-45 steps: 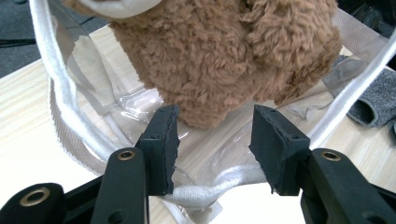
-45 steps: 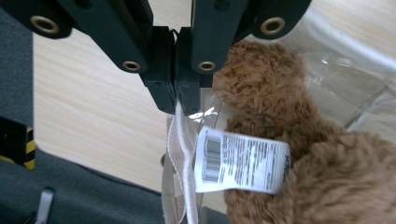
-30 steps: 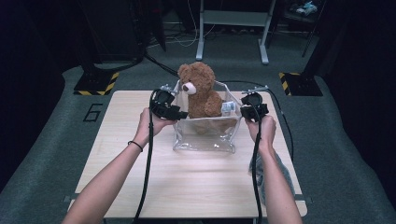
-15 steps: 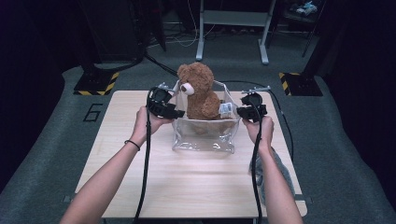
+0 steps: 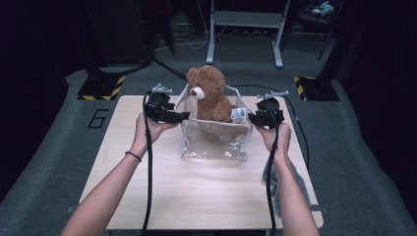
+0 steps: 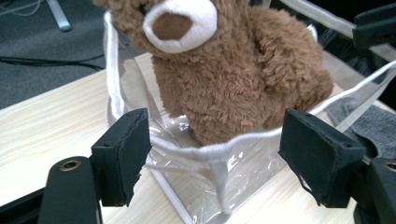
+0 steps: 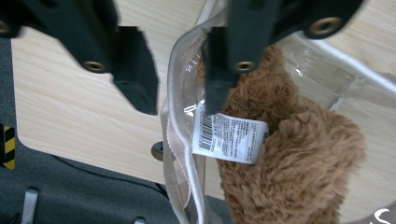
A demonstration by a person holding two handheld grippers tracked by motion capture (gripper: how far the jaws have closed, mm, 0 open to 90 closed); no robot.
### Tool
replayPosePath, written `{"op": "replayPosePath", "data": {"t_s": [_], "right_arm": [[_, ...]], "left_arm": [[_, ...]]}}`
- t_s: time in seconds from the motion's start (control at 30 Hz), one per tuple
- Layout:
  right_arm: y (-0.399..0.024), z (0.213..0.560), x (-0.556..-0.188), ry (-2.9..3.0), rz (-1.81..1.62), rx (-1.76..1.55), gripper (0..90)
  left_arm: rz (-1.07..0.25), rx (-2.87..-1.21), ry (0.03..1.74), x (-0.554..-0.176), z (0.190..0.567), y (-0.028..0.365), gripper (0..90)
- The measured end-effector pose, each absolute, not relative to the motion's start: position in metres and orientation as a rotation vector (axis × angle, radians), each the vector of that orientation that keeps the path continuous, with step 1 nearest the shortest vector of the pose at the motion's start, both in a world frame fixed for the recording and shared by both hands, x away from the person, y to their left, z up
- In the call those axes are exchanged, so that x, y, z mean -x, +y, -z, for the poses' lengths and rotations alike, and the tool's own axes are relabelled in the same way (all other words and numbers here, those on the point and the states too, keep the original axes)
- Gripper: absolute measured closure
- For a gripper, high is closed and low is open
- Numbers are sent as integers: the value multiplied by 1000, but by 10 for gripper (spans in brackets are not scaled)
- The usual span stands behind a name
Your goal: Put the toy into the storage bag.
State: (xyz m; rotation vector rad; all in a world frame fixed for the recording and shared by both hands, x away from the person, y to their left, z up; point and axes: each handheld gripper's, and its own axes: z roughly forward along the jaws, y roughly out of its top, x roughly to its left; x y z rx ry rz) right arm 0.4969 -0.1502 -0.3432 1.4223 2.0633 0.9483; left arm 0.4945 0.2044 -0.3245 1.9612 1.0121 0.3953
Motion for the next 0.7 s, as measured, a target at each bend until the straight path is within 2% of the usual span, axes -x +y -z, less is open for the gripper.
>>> {"op": "replayPosePath", "data": {"t_s": [0.1, 0.23, 0.4, 0.7], "right_arm": [[-155, 340, -491, 2070, -986, -1408, 444], [-164, 335, -481, 2058, -1021, -1397, 317], [-177, 335, -469, 2050, -1054, -1390, 205], [-195, 347, -443, 2047, -1051, -1377, 135]], "left_arm": [[-406, -1945, 1007, -486, 323, 212, 205], [-425, -1944, 1013, -476, 324, 225, 194], [-453, -1953, 1027, -465, 330, 244, 176], [-514, -1934, 1089, -444, 354, 273, 152]]}}
